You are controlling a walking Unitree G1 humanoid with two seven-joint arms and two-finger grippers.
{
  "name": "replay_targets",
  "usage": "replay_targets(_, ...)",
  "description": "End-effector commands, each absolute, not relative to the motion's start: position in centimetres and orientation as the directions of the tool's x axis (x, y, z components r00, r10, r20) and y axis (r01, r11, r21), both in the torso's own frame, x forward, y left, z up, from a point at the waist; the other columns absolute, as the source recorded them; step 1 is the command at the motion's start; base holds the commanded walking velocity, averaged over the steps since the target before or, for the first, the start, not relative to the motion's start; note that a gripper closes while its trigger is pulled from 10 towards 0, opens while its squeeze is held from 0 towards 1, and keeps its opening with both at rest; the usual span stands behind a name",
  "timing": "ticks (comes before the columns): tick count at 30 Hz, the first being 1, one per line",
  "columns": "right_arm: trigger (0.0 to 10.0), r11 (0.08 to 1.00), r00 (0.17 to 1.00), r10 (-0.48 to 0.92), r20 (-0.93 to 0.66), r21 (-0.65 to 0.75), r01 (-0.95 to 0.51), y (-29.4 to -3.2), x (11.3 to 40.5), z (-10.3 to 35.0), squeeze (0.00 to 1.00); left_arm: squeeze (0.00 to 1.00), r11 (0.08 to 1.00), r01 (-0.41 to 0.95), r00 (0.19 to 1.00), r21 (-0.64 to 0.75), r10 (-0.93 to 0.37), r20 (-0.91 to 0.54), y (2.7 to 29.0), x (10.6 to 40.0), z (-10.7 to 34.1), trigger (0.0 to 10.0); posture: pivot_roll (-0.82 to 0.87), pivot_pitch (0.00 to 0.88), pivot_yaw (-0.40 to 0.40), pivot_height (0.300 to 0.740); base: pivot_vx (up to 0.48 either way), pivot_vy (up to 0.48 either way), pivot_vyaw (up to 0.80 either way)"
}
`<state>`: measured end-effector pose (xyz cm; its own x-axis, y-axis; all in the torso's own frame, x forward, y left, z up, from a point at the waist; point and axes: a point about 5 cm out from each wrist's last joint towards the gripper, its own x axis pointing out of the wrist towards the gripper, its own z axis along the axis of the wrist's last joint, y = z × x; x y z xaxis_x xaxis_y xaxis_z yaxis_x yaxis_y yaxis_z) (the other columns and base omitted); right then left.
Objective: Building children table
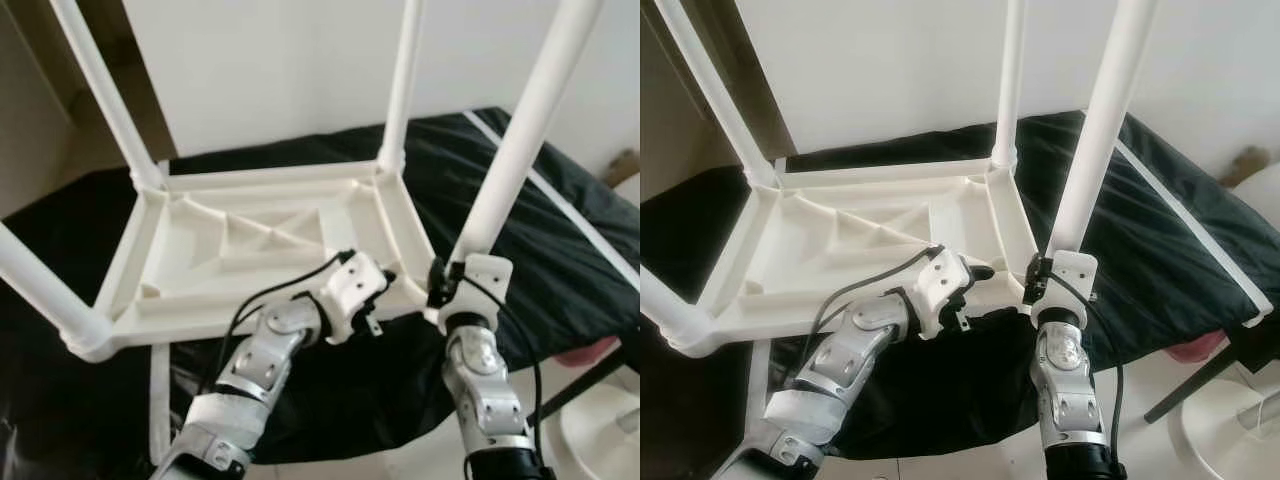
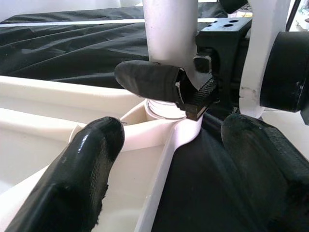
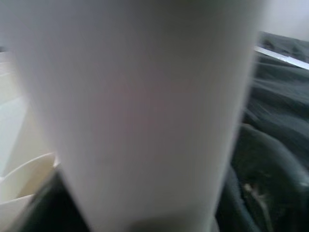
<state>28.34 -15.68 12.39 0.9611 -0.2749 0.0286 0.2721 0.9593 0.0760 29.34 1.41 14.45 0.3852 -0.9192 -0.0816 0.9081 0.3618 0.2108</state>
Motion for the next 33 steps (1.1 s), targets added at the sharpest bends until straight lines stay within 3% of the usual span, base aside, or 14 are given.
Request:
replay_targets(1, 10.0, 0.96, 0.964, -0.267, 0.02, 0.097, 0.264, -15.8, 28.0, 12.1, 1.0, 0.0, 0.362, 0.904, 0.388, 0.227, -0.918, -0.081, 1.4, 29.3, 14.6, 10.0, -0.09, 0.0, 0.034, 0.74, 0.0, 0.0, 0.0)
replay_targets(10, 10.0, 0.979, 0.98, -0.192, 0.05, 0.073, 0.188, -17.8, 28.0, 12.4, 1.0, 0.0, 0.373, 0.892, 0.401, 0.256, -0.914, -0.064, 1.8, 29.6, 15.2, 10.0, -0.09, 0.0, 0.032, 0.74, 0.0, 0.0, 0.0)
replay_targets(16, 10.0, 0.999, 0.998, -0.012, 0.067, 0.031, 0.01, -18.5, 27.8, 12.5, 1.0, 0.0, 0.37, 0.892, 0.398, 0.259, -0.915, -0.063, 2.1, 29.4, 15.3, 10.0, -0.11, 0.0, 0.041, 0.74, 0.0, 0.0, 0.0)
replay_targets(17, 10.0, 0.999, 0.998, 0.028, 0.064, 0.027, -0.03, -18.6, 27.8, 12.4, 0.92, 0.0, 0.368, 0.893, 0.396, 0.258, -0.916, -0.062, 2.0, 29.4, 15.3, 10.0, -0.11, 0.0, 0.045, 0.74, 0.0, 0.0, 0.0)
replay_targets(18, 10.0, 0.997, 0.995, 0.071, 0.068, 0.008, -0.072, -18.8, 27.8, 12.5, 0.0, 0.0, 0.365, 0.895, 0.392, 0.255, -0.918, -0.062, 2.0, 29.3, 15.3, 10.0, -0.11, 0.0, 0.047, 0.74, 0.0, 0.0, 0.0)
replay_targets(23, 10.0, 0.992, 0.989, 0.13, 0.069, -0.012, -0.129, -19.0, 27.8, 12.6, 0.0, 0.0, 0.359, 0.898, 0.385, 0.254, -0.921, -0.063, 2.0, 29.2, 15.2, 10.0, -0.11, 0.0, 0.05, 0.74, 0.0, 0.0, 0.0)
replay_targets(29, 10.0, 0.918, 0.925, 0.379, 0.01, -0.127, -0.375, -19.6, 29.0, 13.3, 0.0, 0.0, 0.322, 0.911, 0.353, 0.258, -0.932, -0.083, 1.6, 28.9, 15.1, 10.0, -0.1, 0.0, 0.047, 0.74, 0.0, 0.0, 0.0)
replay_targets(33, 10.0, 0.912, 0.922, 0.388, 0.001, -0.143, -0.384, -19.9, 29.3, 13.3, 0.0, 0.0, 0.325, 0.906, 0.356, 0.272, -0.932, -0.071, 1.4, 28.9, 15.3, 10.0, -0.1, 0.0, 0.047, 0.74, 0.0, 0.0, 0.0)
